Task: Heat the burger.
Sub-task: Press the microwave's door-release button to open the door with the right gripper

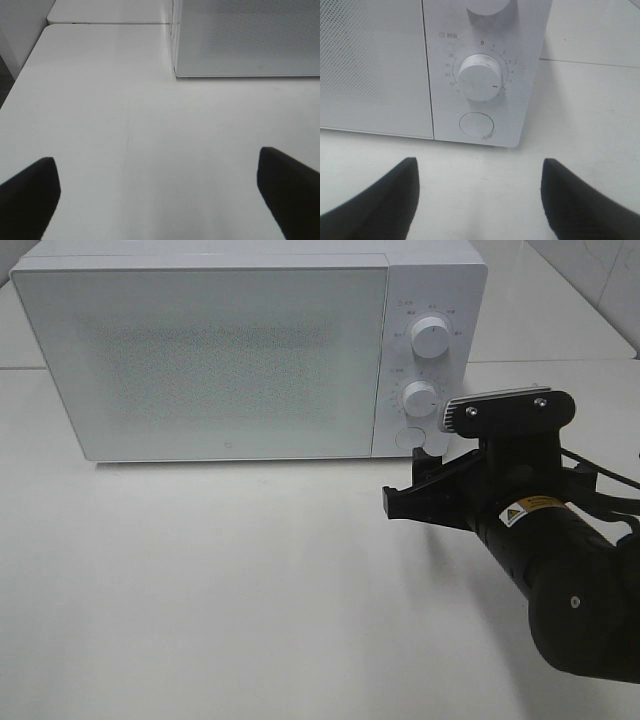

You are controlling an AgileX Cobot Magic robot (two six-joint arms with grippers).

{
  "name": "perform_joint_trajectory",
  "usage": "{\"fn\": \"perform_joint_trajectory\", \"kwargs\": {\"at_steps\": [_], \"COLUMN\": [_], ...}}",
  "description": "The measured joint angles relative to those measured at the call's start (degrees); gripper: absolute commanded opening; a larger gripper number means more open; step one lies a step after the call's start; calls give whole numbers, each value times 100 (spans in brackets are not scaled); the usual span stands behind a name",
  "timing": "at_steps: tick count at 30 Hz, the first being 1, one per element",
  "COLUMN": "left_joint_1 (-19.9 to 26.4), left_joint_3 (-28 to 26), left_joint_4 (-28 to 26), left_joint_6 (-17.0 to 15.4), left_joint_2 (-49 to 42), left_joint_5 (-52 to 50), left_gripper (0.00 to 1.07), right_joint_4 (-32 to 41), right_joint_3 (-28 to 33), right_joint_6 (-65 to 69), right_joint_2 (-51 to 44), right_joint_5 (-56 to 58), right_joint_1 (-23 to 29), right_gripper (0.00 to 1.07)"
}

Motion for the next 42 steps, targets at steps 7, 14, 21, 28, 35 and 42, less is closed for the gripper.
{"fn": "perform_joint_trajectory", "kwargs": {"at_steps": [7,14,21,28,35,42], "left_joint_1": [0,0,0,0,0,0], "left_joint_3": [0,0,0,0,0,0], "left_joint_4": [0,0,0,0,0,0], "left_joint_6": [0,0,0,0,0,0], "left_joint_2": [0,0,0,0,0,0], "left_joint_5": [0,0,0,0,0,0], "left_gripper": [100,100,100,100,100,100], "right_joint_4": [40,80,80,80,80,23], "right_joint_3": [0,0,0,0,-6,-269], "right_joint_6": [590,3249,5615,8165,8932,9116], "right_joint_2": [6,6,6,6,6,361], "right_joint_5": [-6,-6,-6,-11,11,201], "right_joint_1": [6,6,6,6,6,6], "right_gripper": [67,58,44,11,0,0]}}
